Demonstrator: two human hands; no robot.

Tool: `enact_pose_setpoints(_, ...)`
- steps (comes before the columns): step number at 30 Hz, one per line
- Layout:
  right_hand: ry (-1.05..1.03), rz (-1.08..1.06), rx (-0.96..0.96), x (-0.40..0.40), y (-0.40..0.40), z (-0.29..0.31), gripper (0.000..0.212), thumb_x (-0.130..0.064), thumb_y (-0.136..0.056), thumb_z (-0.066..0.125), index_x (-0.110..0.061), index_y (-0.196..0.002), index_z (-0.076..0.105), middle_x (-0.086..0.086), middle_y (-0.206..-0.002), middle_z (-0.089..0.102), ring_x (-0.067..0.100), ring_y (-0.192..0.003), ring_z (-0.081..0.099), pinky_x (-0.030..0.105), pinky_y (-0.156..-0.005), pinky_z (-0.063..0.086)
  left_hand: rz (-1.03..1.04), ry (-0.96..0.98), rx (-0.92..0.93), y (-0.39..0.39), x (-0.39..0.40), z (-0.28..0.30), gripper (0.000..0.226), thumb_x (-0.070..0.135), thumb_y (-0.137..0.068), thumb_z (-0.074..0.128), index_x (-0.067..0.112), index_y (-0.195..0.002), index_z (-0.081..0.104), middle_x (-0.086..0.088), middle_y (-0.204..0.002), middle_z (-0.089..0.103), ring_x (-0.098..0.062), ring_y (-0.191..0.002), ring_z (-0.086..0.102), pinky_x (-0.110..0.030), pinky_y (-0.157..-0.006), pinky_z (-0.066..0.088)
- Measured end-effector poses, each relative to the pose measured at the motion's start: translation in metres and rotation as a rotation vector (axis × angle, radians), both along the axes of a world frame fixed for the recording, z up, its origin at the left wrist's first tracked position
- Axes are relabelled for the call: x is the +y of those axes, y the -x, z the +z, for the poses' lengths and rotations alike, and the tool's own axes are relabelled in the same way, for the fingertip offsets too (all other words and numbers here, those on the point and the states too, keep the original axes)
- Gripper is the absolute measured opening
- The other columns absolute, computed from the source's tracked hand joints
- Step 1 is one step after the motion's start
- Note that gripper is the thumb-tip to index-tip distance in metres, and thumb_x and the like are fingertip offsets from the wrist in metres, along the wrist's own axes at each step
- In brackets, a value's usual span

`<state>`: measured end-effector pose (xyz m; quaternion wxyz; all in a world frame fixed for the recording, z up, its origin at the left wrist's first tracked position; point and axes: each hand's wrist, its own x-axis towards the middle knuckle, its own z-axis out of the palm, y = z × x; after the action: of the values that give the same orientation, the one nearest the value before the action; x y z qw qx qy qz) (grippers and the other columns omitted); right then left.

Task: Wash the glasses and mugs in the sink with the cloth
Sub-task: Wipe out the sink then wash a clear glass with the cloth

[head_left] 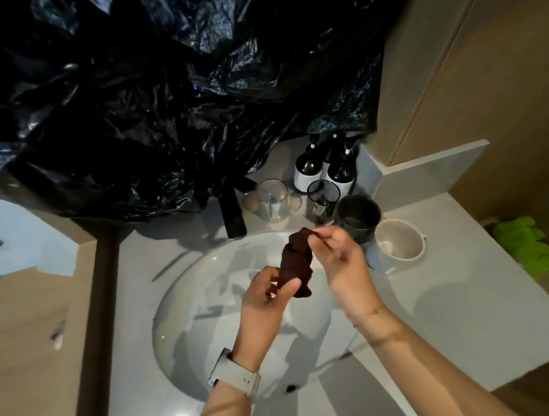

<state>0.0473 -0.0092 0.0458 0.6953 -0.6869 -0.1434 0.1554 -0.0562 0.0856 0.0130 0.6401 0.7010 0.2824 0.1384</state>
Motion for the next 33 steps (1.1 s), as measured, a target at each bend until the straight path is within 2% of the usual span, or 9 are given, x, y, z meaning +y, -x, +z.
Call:
enact_pose_setpoints(4, 0.175, 0.071, -0.191, 0.001, -0.007, -0.001, 0.01, -0.026, -0.091, 0.063, -0.035, -0.087, 0.066, -0.008, -0.088, 0.071, 0.012, -0.091, 0.066, 0.031, -0.089, 0.048, -0.037, 0.081, -0.074, 0.016, 0.019, 0.002, 0.026, 0.014, -0.093, 0.065, -0.007, -0.08, 0.059, -0.015, -0.075, 0.067, -0.027, -0.073, 0.067, -0.032, -0.073, 0.05)
enact_pose_setpoints(6, 0.268, 0.098, -0.237, 0.004, -0.008, 0.002, 0.013, -0.023, -0.091, 0.065, -0.032, -0.082, 0.061, -0.009, -0.079, 0.069, 0.004, -0.081, 0.064, 0.021, -0.081, 0.046, -0.062, 0.218, -0.039, 0.022, 0.029, 0.0, 0.037, 0.023, -0.096, 0.062, -0.009, -0.083, 0.05, -0.014, -0.078, 0.055, -0.022, -0.075, 0.056, -0.029, -0.075, 0.044)
enact_pose_setpoints(11, 0.372, 0.147, -0.471, 0.016, -0.016, 0.011, 0.021, -0.035, -0.093, 0.058, -0.03, -0.073, 0.054, -0.01, -0.074, 0.059, 0.008, -0.073, 0.056, 0.02, -0.071, 0.043, -0.032, 0.402, 0.143, 0.024, 0.051, -0.007, 0.048, 0.056, -0.095, 0.052, 0.009, -0.092, 0.054, -0.01, -0.077, 0.057, -0.022, -0.065, 0.048, -0.029, -0.063, 0.036)
enact_pose_setpoints(14, 0.364, 0.251, -0.667, 0.026, -0.021, 0.021, 0.038, -0.039, -0.098, 0.036, -0.02, -0.066, 0.041, -0.003, -0.068, 0.044, 0.015, -0.069, 0.045, 0.029, -0.068, 0.04, 0.05, 0.33, 0.176, 0.03, 0.056, -0.012, 0.03, 0.047, -0.1, 0.046, 0.023, -0.116, 0.053, -0.001, -0.108, 0.064, -0.018, -0.094, 0.064, -0.032, -0.085, 0.044)
enact_pose_setpoints(16, 0.361, 0.315, -0.688, 0.034, -0.022, 0.026, 0.048, -0.039, -0.099, 0.032, -0.007, -0.067, 0.045, 0.007, -0.067, 0.048, 0.024, -0.067, 0.049, 0.039, -0.068, 0.043, 0.011, 0.23, 0.107, 0.031, 0.056, -0.009, 0.027, 0.043, -0.098, 0.05, 0.034, -0.124, 0.05, 0.009, -0.123, 0.056, 0.004, -0.109, 0.056, -0.026, -0.096, 0.043)
enact_pose_setpoints(21, 0.313, 0.352, -0.575, 0.043, -0.026, 0.038, 0.039, -0.03, -0.1, 0.039, -0.016, -0.063, 0.034, -0.008, -0.06, 0.032, 0.008, -0.057, 0.033, 0.024, -0.059, 0.031, -0.164, -0.038, 0.073, 0.001, 0.042, -0.013, 0.04, 0.035, -0.088, 0.071, 0.039, -0.124, 0.053, 0.026, -0.124, 0.054, 0.007, -0.114, 0.049, -0.003, -0.08, 0.039)
enact_pose_setpoints(25, 0.273, 0.378, -0.482, 0.04, -0.033, 0.042, 0.043, -0.029, -0.1, 0.04, -0.005, -0.065, 0.034, -0.001, -0.063, 0.029, 0.011, -0.061, 0.029, 0.028, -0.06, 0.03, -0.081, -0.073, 0.069, -0.009, 0.041, -0.027, 0.015, 0.047, -0.081, 0.07, 0.035, -0.088, 0.065, 0.011, -0.093, 0.068, -0.009, -0.093, 0.064, -0.033, -0.084, 0.049)
enact_pose_setpoints(29, 0.184, 0.319, -0.224, 0.036, -0.036, 0.043, 0.053, -0.035, -0.099, 0.042, 0.011, -0.072, 0.041, 0.01, -0.069, 0.039, 0.017, -0.065, 0.037, 0.03, -0.065, 0.034, -0.227, -0.018, 0.047, 0.009, 0.045, -0.033, 0.044, 0.055, -0.075, 0.071, 0.029, -0.108, 0.06, 0.012, -0.108, 0.067, -0.013, -0.106, 0.064, -0.045, -0.098, 0.049)
enact_pose_setpoints(33, 0.06, 0.232, 0.121, 0.041, -0.034, 0.057, 0.044, -0.035, -0.101, 0.043, -0.005, -0.071, 0.057, 0.002, -0.063, 0.061, 0.013, -0.061, 0.059, 0.02, -0.058, 0.049, -0.224, -0.014, -0.008, 0.006, 0.034, -0.035, 0.077, 0.04, -0.066, 0.088, 0.04, -0.128, 0.042, 0.007, -0.114, 0.061, -0.016, -0.093, 0.063, -0.04, -0.091, 0.052)
